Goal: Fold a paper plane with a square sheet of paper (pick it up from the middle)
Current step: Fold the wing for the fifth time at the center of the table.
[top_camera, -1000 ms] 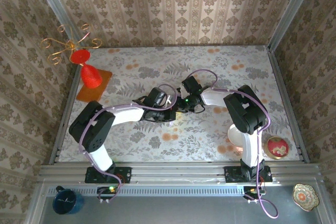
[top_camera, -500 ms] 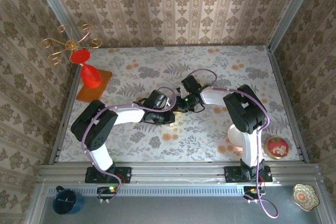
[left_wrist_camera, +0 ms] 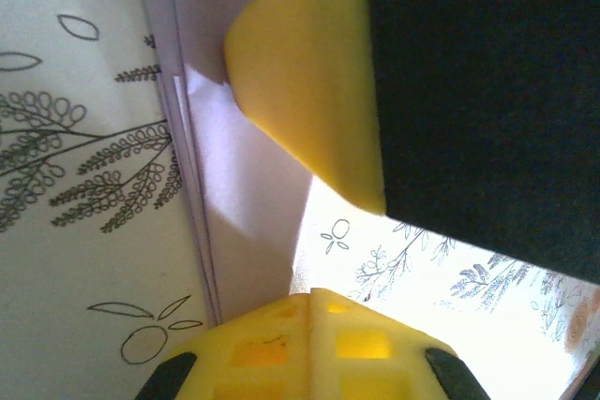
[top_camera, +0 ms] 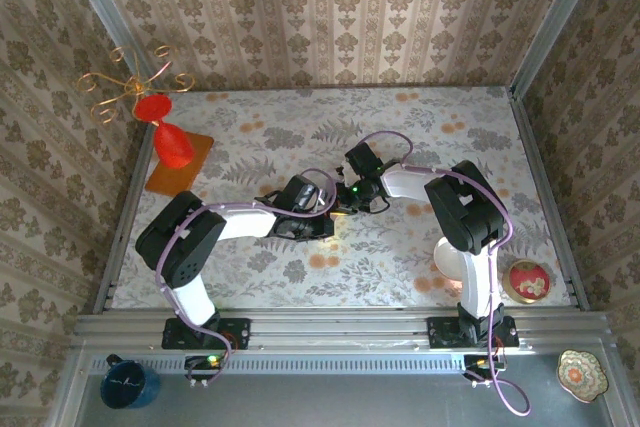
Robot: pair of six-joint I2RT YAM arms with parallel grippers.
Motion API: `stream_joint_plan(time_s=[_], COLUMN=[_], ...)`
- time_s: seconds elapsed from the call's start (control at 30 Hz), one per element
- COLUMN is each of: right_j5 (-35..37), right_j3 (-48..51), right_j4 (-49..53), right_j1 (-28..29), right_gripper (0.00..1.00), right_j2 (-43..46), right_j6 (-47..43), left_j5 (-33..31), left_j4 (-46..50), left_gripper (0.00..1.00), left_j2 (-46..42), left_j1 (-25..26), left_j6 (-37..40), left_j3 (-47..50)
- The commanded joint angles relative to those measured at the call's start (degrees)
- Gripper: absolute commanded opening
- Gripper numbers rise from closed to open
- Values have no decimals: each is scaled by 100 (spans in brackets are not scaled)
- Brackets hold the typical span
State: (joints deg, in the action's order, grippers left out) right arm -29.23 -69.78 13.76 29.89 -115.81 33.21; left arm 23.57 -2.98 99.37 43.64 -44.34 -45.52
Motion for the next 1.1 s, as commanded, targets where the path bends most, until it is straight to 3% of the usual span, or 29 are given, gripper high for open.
stream_joint_plan(time_s=[0.0, 0.27, 0.5, 0.7, 0.9, 1.07], right_j5=[441, 641, 598, 478, 379, 288], right_j3=[48, -35, 67, 131, 129, 114], right_j4=[468, 692, 643, 536, 449, 396], right_j1=[-36, -53, -53, -45, -51, -53], right_gripper=[7, 7, 7, 7, 7, 7], right_j2=[-362, -428, -369, -259, -279, -254], right_j6=[38, 19, 45, 124, 159, 194], left_j5=[38, 11, -114, -397, -218, -295], left_j4=[516, 619, 1283, 860, 217, 215], left_gripper=[0, 0, 5, 9, 6, 2], left_j2=[43, -214, -1051, -1469, -1008, -560], left_j1=[160, 259, 344, 142, -93, -116], left_j6=[-145, -293, -125, -161, -286, -324], left_j3=[231, 553, 452, 230, -35, -245])
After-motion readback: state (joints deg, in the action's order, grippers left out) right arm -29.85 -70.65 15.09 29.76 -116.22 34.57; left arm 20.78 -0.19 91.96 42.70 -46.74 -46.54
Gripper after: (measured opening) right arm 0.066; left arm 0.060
